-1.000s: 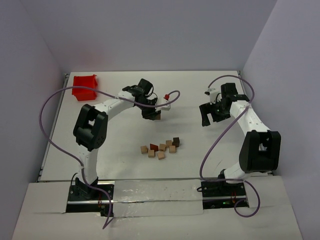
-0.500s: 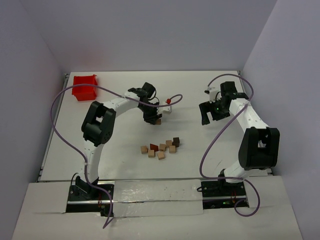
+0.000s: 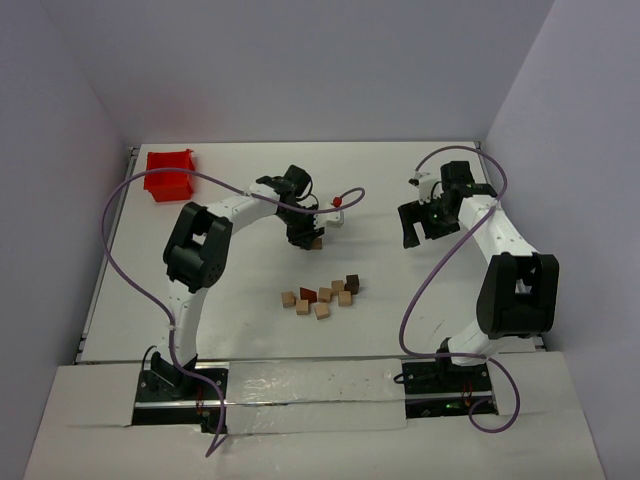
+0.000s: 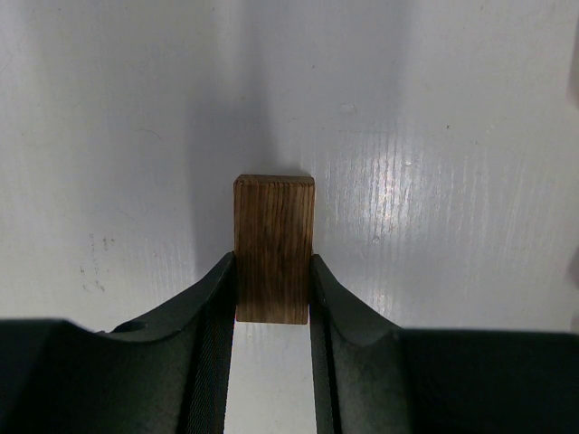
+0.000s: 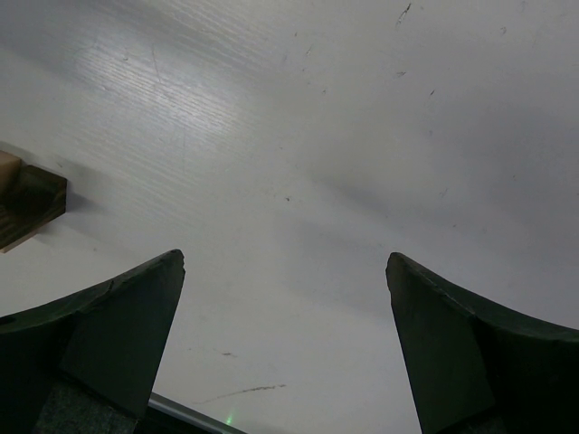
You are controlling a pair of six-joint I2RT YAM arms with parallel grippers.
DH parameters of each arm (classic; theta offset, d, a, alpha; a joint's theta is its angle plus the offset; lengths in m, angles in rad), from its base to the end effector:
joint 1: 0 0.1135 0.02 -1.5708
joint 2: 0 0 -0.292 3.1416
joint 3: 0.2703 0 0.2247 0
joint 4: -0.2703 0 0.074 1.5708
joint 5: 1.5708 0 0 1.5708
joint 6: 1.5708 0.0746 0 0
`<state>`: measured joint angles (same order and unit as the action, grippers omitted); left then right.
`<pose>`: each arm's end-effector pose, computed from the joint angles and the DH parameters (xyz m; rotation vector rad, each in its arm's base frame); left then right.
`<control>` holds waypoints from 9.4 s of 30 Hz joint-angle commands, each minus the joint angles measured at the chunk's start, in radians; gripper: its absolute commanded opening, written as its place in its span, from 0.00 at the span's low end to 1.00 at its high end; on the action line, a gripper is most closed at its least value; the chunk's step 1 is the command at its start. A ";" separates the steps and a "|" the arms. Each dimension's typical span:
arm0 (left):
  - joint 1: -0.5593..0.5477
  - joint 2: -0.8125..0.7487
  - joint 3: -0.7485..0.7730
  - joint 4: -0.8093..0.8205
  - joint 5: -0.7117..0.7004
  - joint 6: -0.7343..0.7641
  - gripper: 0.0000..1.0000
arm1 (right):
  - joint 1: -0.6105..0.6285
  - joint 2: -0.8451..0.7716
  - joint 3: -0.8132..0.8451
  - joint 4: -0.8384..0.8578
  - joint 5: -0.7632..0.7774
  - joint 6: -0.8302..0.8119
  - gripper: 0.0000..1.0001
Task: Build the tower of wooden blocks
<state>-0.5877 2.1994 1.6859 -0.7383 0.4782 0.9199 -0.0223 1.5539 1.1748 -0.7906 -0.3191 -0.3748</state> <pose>0.3586 -0.2802 0.1624 1.9213 1.8923 -0.5762 0.2954 0.0168 0.2477 -0.5543 2.6142 0.3142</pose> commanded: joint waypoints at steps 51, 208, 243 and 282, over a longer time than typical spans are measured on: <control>0.008 -0.819 -0.850 0.309 0.198 -0.274 0.52 | 0.126 -0.203 -0.105 0.059 -0.210 -0.245 1.00; 0.016 -0.429 -0.452 0.133 0.022 -0.025 0.00 | 0.058 -0.181 -0.126 0.060 -0.184 -0.167 1.00; 0.013 -0.043 0.129 -0.121 0.083 0.026 0.00 | -0.061 -0.134 -0.101 0.051 -0.200 -0.174 1.00; -0.018 -0.018 0.060 -0.001 0.013 -0.039 0.02 | -0.061 -0.087 -0.058 0.045 -0.202 -0.157 1.00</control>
<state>-0.6025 2.1754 1.7570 -0.7728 0.4794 0.8922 -0.0769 1.4631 1.0686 -0.7530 -0.5064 -0.5396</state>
